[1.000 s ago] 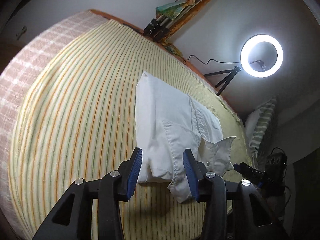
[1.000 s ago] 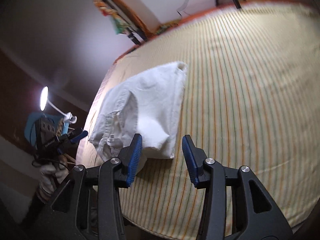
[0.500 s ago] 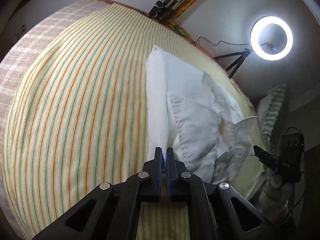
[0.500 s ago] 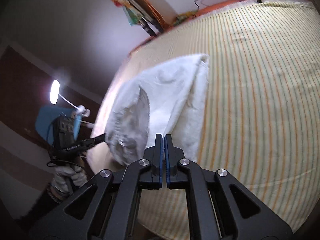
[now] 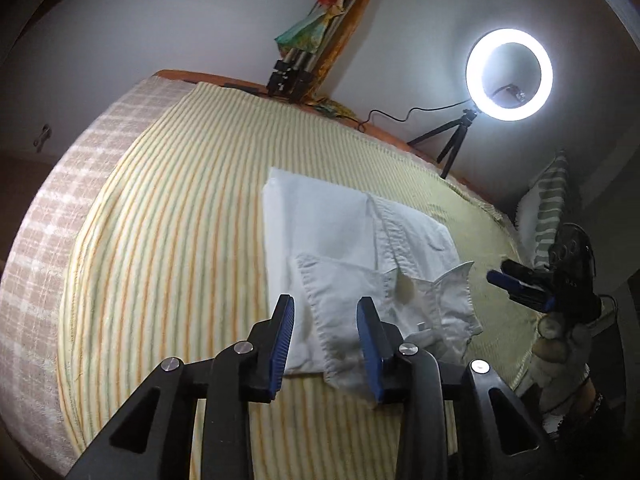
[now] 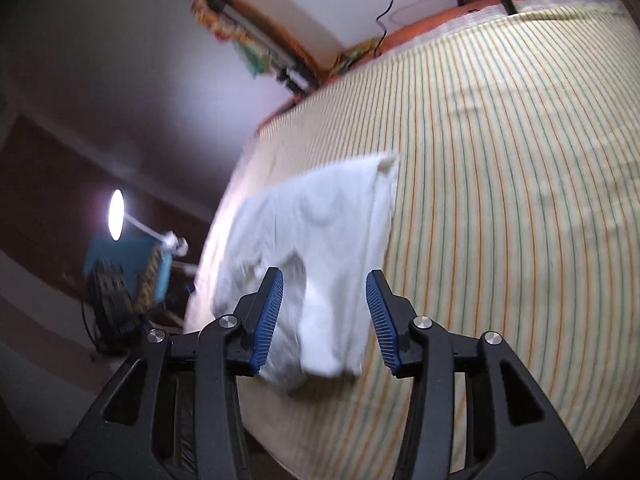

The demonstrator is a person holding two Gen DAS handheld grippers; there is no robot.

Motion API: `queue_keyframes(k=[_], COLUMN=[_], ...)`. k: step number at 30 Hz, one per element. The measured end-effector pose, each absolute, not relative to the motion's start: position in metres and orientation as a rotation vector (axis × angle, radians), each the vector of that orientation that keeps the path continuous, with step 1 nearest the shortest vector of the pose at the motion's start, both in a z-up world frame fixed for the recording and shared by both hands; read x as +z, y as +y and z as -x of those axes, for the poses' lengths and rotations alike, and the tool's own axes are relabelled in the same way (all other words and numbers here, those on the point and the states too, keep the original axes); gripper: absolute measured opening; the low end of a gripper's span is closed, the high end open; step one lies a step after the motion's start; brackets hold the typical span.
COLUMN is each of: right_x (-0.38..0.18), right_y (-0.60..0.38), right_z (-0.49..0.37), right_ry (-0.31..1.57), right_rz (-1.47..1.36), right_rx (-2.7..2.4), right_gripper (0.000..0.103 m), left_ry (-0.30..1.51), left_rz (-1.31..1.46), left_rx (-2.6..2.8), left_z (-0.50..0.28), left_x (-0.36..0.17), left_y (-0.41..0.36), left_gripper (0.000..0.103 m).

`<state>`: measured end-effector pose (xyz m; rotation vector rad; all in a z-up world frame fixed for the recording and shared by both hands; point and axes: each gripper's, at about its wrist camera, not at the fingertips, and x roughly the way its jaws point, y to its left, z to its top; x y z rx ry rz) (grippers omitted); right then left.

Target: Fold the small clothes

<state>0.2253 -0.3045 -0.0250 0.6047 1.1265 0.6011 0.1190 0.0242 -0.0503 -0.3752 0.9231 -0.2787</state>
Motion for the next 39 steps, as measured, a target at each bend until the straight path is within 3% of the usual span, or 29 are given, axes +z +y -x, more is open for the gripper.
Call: queue_keyframes(k=[12, 15, 19, 22, 27, 34, 39], right_x=[-0.077, -0.084, -0.086, -0.076, -0.062, -0.021, 0.009], right_y=[-0.289, -0.289, -0.284, -0.275, -0.253, -0.275, -0.247], right_z=[-0.302, -0.309, -0.316, -0.314, -0.314, -0.303, -0.281], right_ry=[1.214, 1.198, 1.185, 1.148, 1.108, 1.031, 0.988], right_rz=[-0.778, -0.83, -0.79, -0.649, -0.324, -0.338, -0.287], right_rx=[0.54, 0.56, 0.56, 0.532, 0.416, 0.351, 0.52], right_gripper=[0.045, 0.039, 0.014, 0.009, 0.009, 0.009, 0.009], left_ry=[0.967, 0.987, 1.006, 1.019, 1.016, 0.934, 0.883], left_rz=[0.319, 0.329, 0.337, 0.334, 0.33, 0.44, 0.422], left_rx=[-0.299, -0.284, -0.273, -0.269, -0.274, -0.214, -0.213], left_z=[-0.166, -0.173, -0.179, -0.18, -0.177, -0.187, -0.205], left_x=[-0.067, -0.076, -0.085, -0.091, -0.089, -0.07, -0.06], left_y=[-0.013, -0.01, -0.005, -0.003, 0.0, 0.037, 0.036], left_gripper=[0.037, 0.037, 0.037, 0.037, 0.037, 0.041, 0.036])
